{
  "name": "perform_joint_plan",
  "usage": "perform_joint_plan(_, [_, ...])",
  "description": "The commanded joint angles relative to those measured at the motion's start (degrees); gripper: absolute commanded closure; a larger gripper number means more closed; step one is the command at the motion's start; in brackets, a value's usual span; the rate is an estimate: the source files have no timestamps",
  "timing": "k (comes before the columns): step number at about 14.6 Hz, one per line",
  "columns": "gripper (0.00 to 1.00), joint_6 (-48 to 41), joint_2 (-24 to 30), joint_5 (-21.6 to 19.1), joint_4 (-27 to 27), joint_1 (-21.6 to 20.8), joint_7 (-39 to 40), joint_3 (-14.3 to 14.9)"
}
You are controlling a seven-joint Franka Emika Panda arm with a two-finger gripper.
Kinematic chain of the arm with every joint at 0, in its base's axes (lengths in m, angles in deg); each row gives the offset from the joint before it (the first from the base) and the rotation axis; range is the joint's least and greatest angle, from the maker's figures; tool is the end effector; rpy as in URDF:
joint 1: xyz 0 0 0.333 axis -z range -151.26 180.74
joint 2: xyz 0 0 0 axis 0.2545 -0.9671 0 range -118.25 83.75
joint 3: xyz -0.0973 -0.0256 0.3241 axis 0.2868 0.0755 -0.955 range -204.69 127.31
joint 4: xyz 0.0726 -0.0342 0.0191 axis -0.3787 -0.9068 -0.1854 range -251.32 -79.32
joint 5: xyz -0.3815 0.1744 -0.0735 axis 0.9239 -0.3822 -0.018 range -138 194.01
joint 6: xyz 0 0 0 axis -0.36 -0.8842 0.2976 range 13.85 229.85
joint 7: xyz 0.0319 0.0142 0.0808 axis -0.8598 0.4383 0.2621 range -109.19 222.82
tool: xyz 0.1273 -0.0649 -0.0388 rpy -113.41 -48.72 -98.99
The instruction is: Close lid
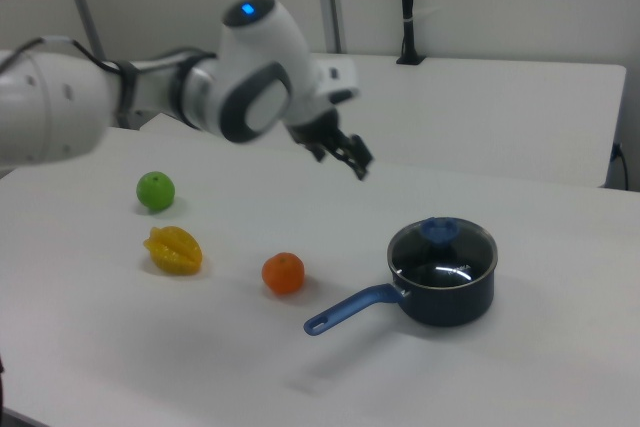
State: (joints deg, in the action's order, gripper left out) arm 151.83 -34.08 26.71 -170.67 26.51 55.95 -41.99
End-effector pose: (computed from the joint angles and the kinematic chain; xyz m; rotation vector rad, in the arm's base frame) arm 0.7288 -0.1115 0.4555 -3.0494 0.2785 -0.6761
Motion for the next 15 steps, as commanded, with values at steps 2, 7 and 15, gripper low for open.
perform_joint_plan(2, [0.0,-14.07,8.11,2.35,-2.3,-4.64,-1.07,0.66])
perform_joint_plan(7, [0.0,-29.98,14.44,5.07,-2.3,-10.88,-1.16,0.66])
perform_joint_plan(15, [0.0,-40.48,18.41,5.96,-2.38,-14.67,-1.16,1.46])
